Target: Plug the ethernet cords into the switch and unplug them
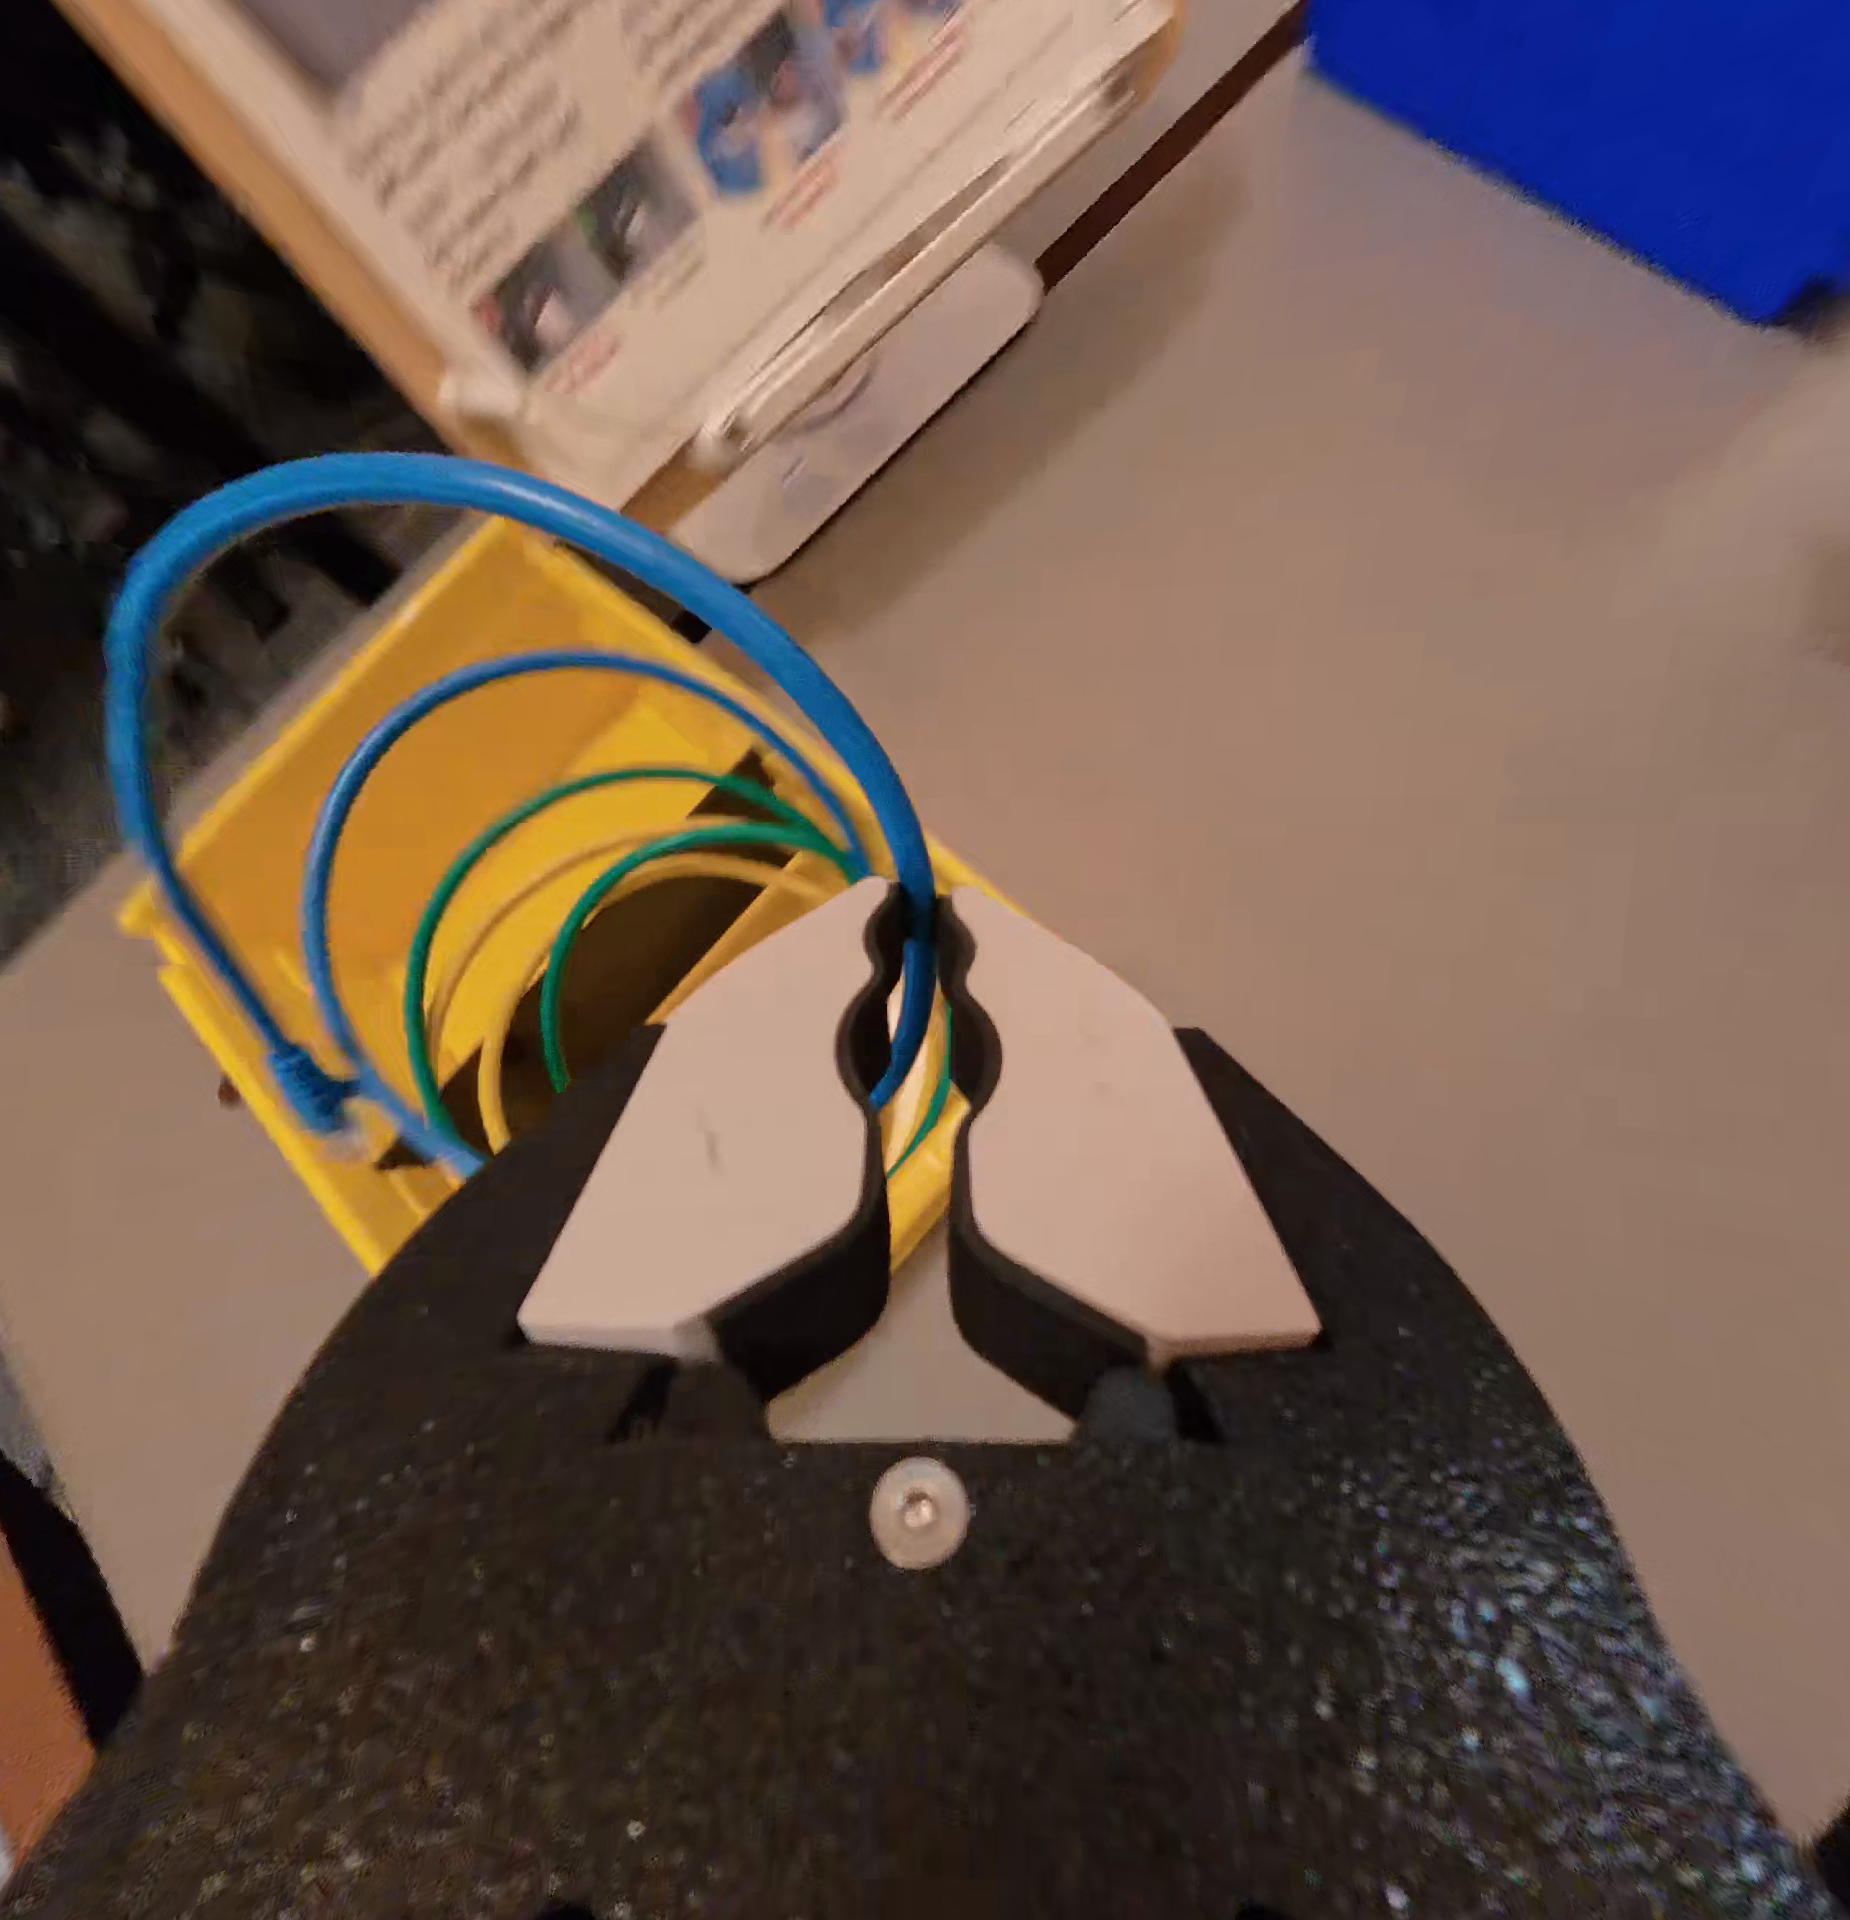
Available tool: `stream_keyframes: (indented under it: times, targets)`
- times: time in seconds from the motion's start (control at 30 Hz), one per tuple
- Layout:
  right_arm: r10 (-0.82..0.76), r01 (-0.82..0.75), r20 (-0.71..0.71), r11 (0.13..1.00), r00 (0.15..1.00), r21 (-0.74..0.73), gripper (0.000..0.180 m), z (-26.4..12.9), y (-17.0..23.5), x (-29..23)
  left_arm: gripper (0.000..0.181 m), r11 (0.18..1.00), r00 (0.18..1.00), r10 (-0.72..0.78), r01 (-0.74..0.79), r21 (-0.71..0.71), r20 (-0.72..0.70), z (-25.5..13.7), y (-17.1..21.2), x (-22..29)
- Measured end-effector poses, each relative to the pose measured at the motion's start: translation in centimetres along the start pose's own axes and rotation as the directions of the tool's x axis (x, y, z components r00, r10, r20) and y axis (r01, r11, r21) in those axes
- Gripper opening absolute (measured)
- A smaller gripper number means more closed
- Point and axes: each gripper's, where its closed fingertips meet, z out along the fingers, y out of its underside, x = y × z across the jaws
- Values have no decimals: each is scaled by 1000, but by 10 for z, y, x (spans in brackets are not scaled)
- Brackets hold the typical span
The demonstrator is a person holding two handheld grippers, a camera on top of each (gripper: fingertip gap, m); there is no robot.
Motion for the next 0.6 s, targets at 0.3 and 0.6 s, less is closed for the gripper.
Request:
stream_keyframes:
  times: [0.3, 0.6]
  targets:
    - [13, -9, -68, 998, 998, 58, 66, -18, -26, 33, 5, 838, 772, 544, -516, 175, -329, -56, -7, 171]
    - [21, -12, -104, 996, 994, 85, 66, -28, -36, 48, 6, 715, 589, 641, -691, 106, -492, 11, 108, 234]
